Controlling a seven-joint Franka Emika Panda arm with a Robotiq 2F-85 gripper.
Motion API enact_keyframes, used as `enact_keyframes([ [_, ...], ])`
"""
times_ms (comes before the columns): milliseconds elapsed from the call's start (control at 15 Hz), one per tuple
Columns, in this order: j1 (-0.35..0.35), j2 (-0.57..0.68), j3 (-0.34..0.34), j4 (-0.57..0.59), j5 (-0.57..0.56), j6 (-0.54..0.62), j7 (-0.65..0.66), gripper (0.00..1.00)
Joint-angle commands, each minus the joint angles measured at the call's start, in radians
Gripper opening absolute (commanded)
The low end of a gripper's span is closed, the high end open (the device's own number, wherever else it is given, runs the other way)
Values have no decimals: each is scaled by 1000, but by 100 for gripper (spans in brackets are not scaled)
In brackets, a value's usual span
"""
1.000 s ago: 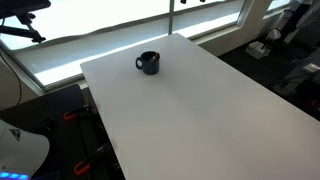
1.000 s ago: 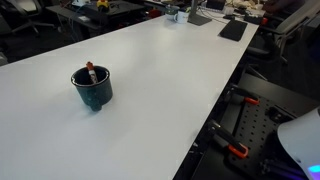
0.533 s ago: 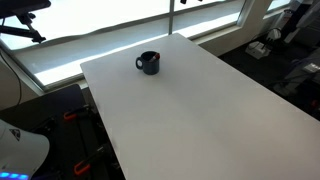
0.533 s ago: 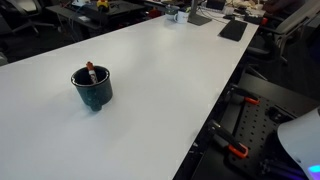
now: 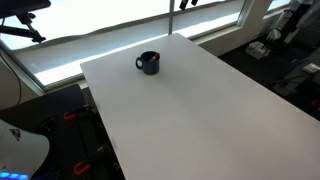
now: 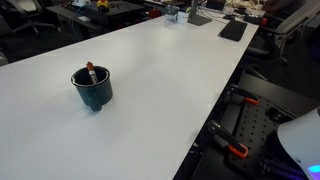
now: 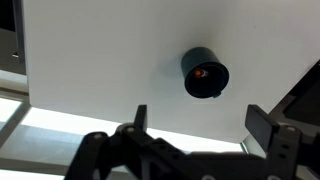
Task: Remove the marker from the cup and put it on the table
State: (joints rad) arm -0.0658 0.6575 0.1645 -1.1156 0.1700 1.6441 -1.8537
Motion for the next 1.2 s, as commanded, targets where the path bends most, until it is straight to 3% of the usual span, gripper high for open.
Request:
enact_keyframes([
  [0,5,11,-5,10,4,-10,-4,100],
  [1000,25,158,18,23,-5,-180,-55,100],
  [1133,28,164,8,15,1,-150,-35,100],
])
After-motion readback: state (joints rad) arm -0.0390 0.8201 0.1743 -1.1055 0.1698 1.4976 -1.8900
